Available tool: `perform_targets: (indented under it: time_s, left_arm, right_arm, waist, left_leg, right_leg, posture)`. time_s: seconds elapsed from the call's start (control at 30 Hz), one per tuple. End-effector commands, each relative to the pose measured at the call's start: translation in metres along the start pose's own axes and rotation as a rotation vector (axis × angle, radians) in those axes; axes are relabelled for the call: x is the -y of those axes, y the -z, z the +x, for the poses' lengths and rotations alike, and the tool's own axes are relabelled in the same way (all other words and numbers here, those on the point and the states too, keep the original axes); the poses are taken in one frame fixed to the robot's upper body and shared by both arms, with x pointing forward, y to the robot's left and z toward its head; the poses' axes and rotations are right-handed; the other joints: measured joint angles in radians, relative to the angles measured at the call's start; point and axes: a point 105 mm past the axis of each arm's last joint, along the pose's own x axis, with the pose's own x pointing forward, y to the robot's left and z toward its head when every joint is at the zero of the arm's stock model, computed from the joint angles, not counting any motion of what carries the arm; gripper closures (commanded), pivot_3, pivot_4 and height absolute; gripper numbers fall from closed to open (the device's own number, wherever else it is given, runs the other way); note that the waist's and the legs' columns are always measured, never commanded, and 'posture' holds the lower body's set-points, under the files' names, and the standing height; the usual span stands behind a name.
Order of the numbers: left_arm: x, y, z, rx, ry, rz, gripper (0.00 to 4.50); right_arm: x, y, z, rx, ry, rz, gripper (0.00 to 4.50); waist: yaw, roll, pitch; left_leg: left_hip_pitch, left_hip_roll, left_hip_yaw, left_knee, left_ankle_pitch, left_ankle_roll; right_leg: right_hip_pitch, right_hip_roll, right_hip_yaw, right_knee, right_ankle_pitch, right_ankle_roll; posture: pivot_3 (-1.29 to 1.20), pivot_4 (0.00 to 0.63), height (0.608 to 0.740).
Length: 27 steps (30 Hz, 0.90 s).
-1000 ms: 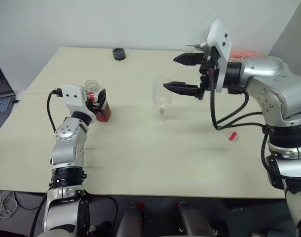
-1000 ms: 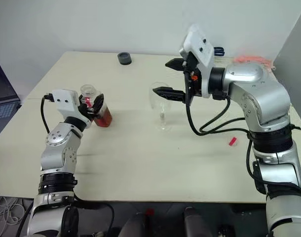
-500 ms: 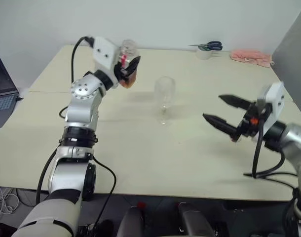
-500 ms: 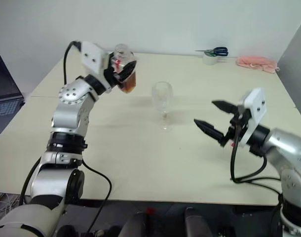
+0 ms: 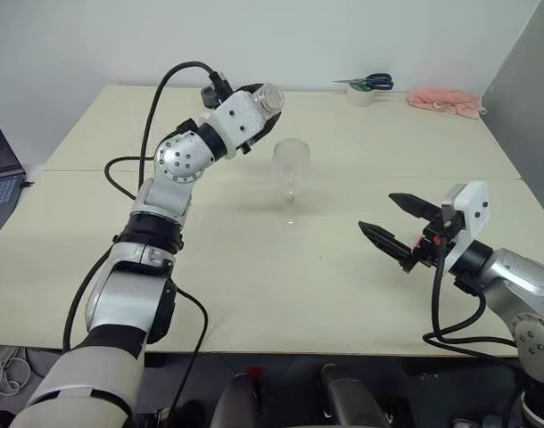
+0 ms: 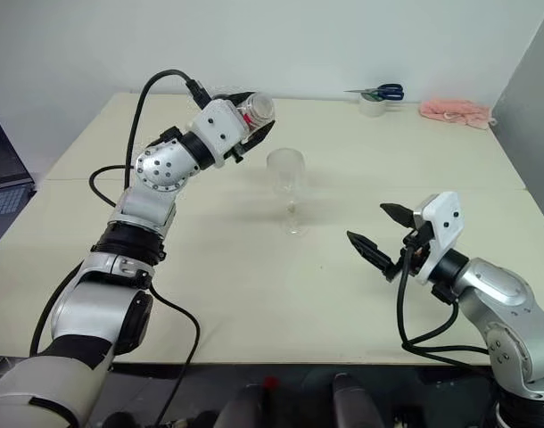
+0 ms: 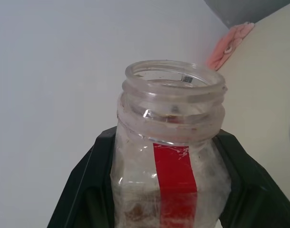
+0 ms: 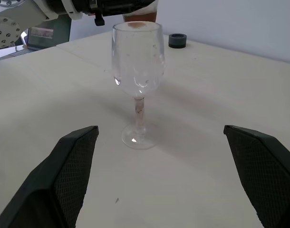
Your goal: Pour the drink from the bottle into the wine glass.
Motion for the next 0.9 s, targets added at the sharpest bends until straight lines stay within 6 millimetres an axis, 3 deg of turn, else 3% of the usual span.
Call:
perform_targets:
  time_s: [0.03,0.9]
  left_arm:
    - [-0.020,-0.018,0.002,0.068,-0.049,0.120,2.36]
    - [-0.006,-0.025,0.006,0.132,0.050,0.399,2.36]
  right_arm:
    - [0.000,-0.012,0.000,0.048,0.007,-0.048,0.00]
    - [-0.005,-0.010,0.013,0.048,-0.036,-0.062,0.00]
  waist:
    - [0.000,0.000,0.000]
    - [0.002,0.000,0.000]
  left_leg:
    - [0.000,0.000,0.000,0.000,0.000,0.000]
    - [0.000,0.000,0.000,0.000,0.000,0.000]
  right_leg:
    - [0.000,0.000,0.000,0.000,0.000,0.000]
    - [0.000,0.000,0.000,0.001,0.000,0.000]
  posture:
    - [0.00,0.150,0.740]
    - [0.00,0.150,0.740]
